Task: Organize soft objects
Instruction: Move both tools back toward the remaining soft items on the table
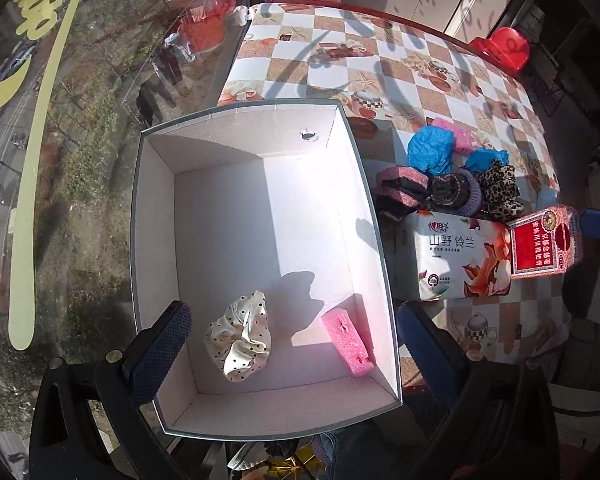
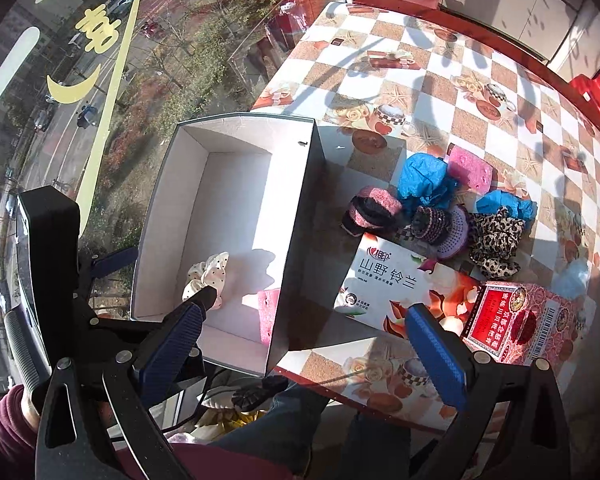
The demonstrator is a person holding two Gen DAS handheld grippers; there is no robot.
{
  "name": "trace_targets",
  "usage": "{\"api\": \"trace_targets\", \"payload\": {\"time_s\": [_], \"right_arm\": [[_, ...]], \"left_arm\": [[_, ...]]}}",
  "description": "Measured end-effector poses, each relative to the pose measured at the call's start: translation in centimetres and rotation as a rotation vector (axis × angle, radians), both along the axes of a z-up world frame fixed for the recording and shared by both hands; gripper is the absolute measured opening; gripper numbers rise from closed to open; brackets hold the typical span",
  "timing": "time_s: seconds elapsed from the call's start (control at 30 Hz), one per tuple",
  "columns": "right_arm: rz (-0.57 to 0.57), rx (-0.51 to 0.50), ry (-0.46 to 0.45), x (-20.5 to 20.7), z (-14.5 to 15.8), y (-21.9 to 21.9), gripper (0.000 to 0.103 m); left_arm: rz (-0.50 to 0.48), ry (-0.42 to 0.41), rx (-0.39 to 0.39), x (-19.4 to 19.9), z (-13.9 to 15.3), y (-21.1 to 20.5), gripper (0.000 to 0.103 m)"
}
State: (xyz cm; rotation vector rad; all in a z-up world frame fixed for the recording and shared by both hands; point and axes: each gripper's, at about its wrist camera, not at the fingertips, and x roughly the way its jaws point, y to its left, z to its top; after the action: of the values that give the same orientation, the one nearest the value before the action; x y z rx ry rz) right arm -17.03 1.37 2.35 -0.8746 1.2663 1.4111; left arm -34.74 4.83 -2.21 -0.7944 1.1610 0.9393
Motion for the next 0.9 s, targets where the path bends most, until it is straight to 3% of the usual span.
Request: {"api": "trace_targets", "payload": {"time_s": [0.23, 0.43, 0.63, 0.9], "right_arm": [[-0.223, 0.035, 0.053, 11.4, 3.0, -0.4, 0.102], [-0.453, 0.019, 0.052, 22.3, 2.5, -2.1, 0.102], [-0.633, -0.127, 0.041, 30.4, -3.6, -4.8, 0.102], [-0.71, -0.343, 0.049, 34.9, -14.0, -6.6, 0.102]], "left_arm": [[-0.1, -0.028, 0.026, 8.4, 1.9, 2.6, 0.103], [-0.153, 0.013, -0.013, 15.0, -0.1, 5.3, 0.103], [-0.166, 0.075, -0.089, 19.5, -4.3, 8.3, 0.103], [-0.131, 0.135, -0.201, 23.1, -10.1, 11.9, 0.103]]}}
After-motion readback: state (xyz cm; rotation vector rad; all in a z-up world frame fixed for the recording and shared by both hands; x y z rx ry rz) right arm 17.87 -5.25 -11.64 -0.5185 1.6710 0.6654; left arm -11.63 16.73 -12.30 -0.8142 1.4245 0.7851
